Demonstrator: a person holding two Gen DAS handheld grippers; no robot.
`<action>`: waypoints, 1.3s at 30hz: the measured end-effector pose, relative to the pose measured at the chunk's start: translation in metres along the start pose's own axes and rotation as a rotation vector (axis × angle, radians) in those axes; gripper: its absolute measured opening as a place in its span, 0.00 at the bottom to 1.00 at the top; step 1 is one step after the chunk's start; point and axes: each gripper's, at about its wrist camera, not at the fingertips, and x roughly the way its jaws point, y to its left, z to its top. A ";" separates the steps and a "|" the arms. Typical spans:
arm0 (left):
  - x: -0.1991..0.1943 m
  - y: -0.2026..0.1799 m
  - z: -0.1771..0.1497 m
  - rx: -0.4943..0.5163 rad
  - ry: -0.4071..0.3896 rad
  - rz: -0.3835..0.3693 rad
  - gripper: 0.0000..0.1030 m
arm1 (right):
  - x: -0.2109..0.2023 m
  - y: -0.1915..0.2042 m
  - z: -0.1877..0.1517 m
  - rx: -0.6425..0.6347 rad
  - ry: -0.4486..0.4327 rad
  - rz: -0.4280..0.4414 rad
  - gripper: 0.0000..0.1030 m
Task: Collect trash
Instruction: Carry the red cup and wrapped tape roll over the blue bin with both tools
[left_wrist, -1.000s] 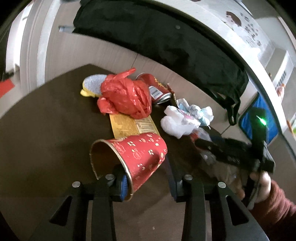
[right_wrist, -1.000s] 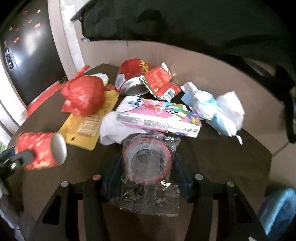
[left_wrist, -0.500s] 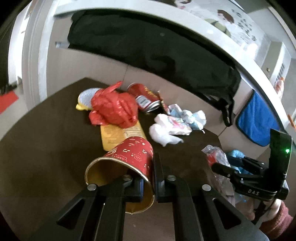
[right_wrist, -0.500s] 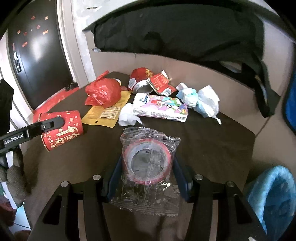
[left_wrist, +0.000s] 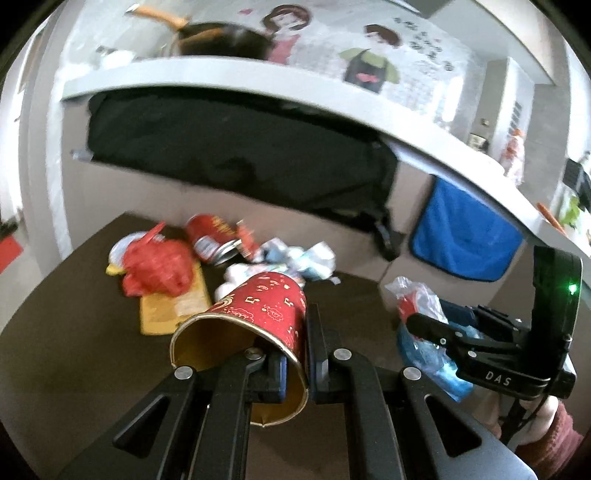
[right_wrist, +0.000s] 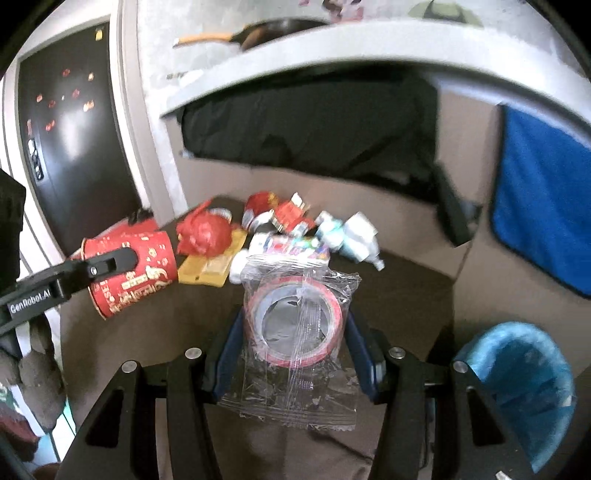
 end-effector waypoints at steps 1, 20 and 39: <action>0.000 -0.010 0.002 0.017 -0.009 -0.006 0.08 | -0.008 -0.004 0.001 0.001 -0.017 -0.013 0.49; 0.061 -0.221 -0.005 0.269 -0.013 -0.233 0.08 | -0.151 -0.149 -0.031 0.170 -0.195 -0.323 0.49; 0.147 -0.269 -0.047 0.285 0.144 -0.324 0.08 | -0.132 -0.220 -0.081 0.320 -0.141 -0.375 0.49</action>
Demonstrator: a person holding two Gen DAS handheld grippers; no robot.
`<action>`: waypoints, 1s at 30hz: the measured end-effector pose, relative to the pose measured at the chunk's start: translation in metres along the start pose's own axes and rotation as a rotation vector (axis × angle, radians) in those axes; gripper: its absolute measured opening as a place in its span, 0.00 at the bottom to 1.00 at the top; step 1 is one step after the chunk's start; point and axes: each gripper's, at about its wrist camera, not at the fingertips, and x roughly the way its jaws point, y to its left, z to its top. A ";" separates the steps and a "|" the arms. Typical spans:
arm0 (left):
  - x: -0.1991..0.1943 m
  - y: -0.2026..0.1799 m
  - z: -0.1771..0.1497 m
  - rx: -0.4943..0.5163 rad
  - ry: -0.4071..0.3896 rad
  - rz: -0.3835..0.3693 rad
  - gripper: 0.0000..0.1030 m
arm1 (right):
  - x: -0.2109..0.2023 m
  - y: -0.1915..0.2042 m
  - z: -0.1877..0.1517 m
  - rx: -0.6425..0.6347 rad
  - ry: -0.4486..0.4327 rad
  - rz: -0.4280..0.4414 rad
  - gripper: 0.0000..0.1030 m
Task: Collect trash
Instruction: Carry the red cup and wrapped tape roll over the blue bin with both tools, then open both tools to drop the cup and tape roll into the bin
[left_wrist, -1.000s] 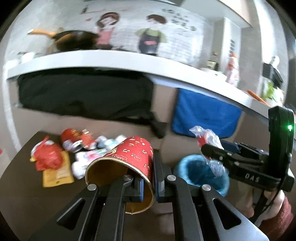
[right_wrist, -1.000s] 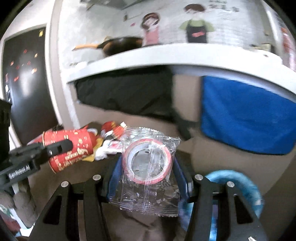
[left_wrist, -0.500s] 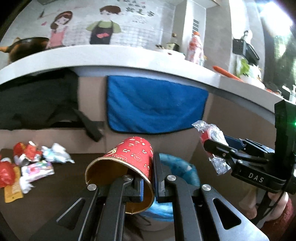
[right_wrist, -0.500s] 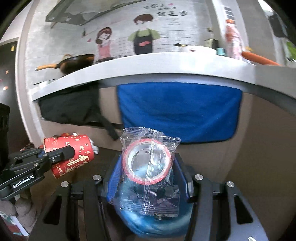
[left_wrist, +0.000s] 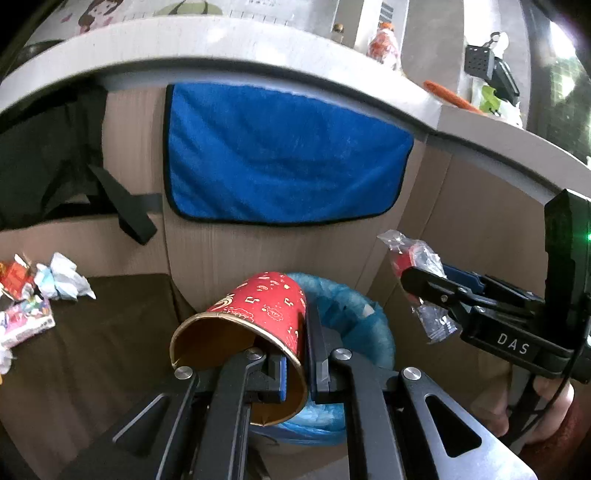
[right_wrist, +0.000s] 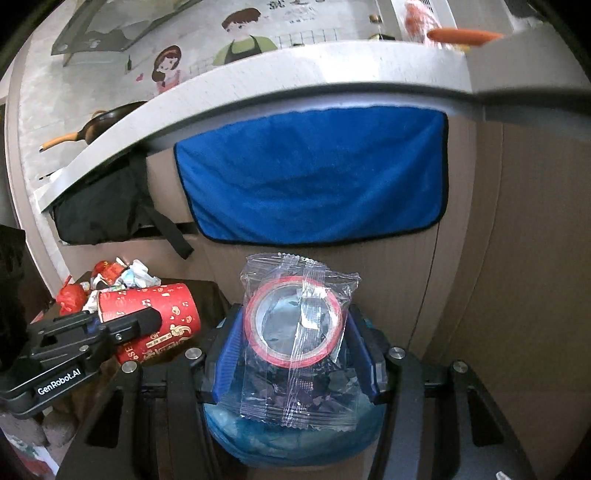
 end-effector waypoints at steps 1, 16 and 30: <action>0.003 0.001 0.000 -0.001 0.005 -0.001 0.08 | 0.003 0.000 0.000 0.004 0.004 0.002 0.49; 0.053 0.021 -0.006 -0.053 0.120 -0.067 0.08 | 0.057 -0.017 -0.017 0.057 0.100 0.012 0.49; 0.046 0.057 0.010 -0.199 0.133 -0.166 0.57 | 0.054 -0.018 -0.018 0.101 0.096 0.004 0.59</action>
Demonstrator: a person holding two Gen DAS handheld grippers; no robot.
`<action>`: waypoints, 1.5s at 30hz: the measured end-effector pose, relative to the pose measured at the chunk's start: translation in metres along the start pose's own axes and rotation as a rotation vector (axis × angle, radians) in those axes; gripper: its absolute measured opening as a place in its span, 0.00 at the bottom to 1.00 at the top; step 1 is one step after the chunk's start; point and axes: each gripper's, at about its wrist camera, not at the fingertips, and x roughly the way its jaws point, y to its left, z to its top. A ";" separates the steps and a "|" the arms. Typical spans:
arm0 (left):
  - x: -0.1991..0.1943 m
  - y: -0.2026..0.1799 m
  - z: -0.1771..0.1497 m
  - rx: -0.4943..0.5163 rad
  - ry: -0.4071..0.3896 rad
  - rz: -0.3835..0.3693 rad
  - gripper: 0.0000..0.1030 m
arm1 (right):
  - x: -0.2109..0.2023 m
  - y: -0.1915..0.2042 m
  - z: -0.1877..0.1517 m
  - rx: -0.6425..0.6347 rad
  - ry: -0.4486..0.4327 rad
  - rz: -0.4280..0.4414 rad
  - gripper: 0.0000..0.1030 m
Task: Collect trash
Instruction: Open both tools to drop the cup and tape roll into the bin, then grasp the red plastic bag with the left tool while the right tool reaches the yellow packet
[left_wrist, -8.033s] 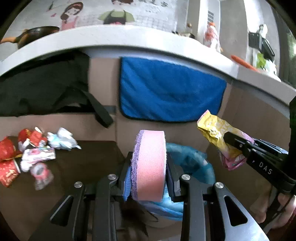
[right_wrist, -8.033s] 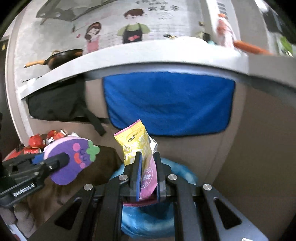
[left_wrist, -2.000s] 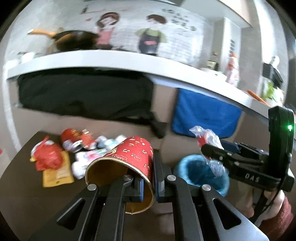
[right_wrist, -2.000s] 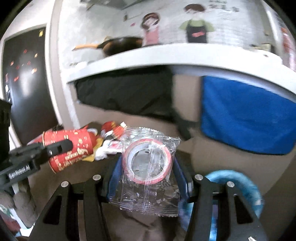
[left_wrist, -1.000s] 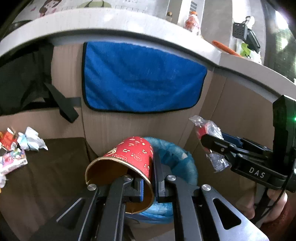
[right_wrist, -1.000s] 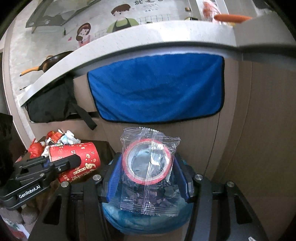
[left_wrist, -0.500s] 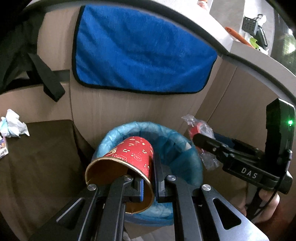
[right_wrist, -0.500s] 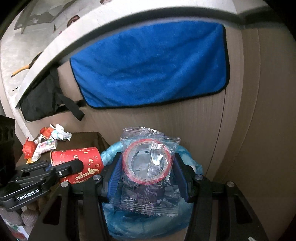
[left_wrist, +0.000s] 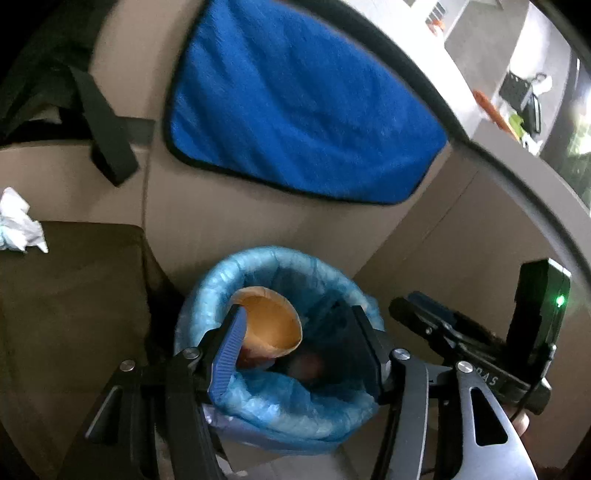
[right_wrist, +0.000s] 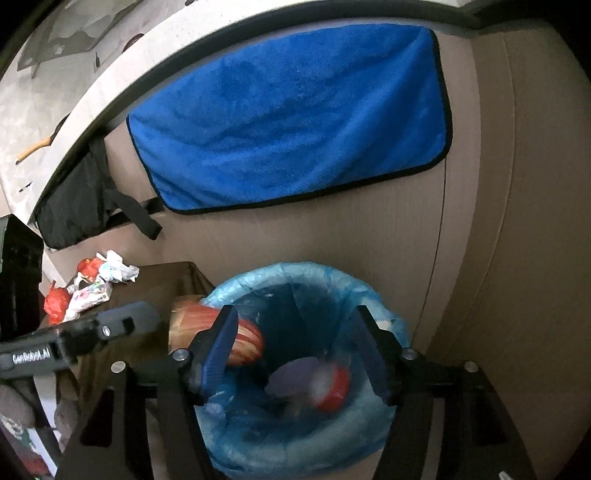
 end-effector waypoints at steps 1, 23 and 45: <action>-0.005 0.002 0.002 -0.010 -0.001 -0.008 0.57 | -0.002 0.001 0.000 0.002 -0.001 0.000 0.59; -0.221 0.175 -0.054 -0.167 -0.256 0.460 0.58 | -0.022 0.173 0.010 -0.248 -0.028 0.148 0.59; -0.268 0.415 -0.032 -0.591 -0.315 0.425 0.65 | 0.079 0.325 -0.031 -0.494 0.181 0.220 0.59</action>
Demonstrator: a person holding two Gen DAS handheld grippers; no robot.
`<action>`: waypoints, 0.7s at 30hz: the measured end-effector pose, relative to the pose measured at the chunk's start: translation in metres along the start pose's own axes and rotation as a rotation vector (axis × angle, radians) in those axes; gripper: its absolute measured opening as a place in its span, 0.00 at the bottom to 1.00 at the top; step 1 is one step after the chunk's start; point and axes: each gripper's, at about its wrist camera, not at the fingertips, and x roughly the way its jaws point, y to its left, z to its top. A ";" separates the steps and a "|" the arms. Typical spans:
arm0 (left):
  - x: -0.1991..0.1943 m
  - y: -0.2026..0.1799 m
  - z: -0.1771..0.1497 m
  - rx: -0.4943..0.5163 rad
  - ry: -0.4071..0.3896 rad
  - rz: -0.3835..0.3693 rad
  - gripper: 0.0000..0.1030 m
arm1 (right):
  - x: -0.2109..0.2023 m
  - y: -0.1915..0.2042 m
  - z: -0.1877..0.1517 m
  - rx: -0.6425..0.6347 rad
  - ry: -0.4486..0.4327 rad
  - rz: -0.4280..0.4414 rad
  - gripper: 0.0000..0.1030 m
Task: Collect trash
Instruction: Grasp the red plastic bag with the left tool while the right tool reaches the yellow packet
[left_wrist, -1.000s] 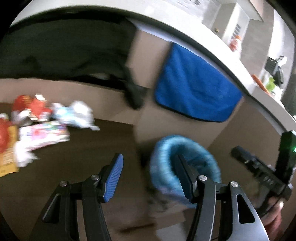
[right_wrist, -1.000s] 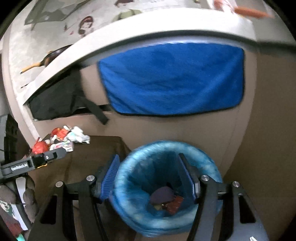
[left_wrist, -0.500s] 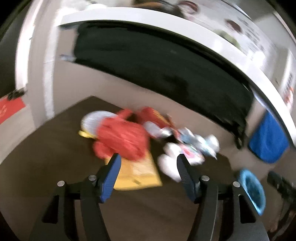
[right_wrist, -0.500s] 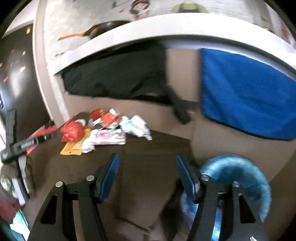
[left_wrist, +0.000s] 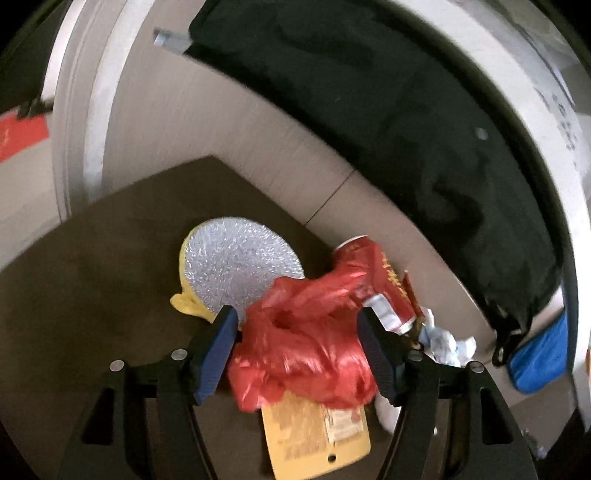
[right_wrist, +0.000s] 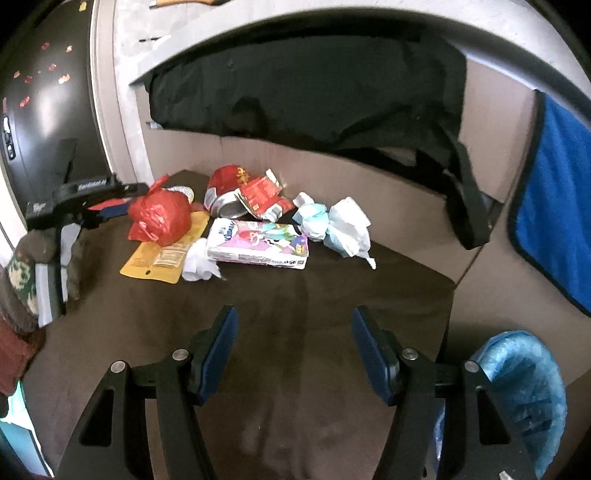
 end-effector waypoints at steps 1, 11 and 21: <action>0.004 0.002 0.000 -0.010 0.011 -0.008 0.65 | 0.003 0.000 0.001 0.004 0.004 0.004 0.59; -0.029 -0.025 -0.043 0.155 0.066 -0.087 0.47 | 0.030 0.014 0.006 0.006 0.061 0.050 0.59; -0.110 0.017 -0.062 0.154 -0.035 0.018 0.43 | 0.046 0.068 0.029 -0.105 0.075 0.087 0.59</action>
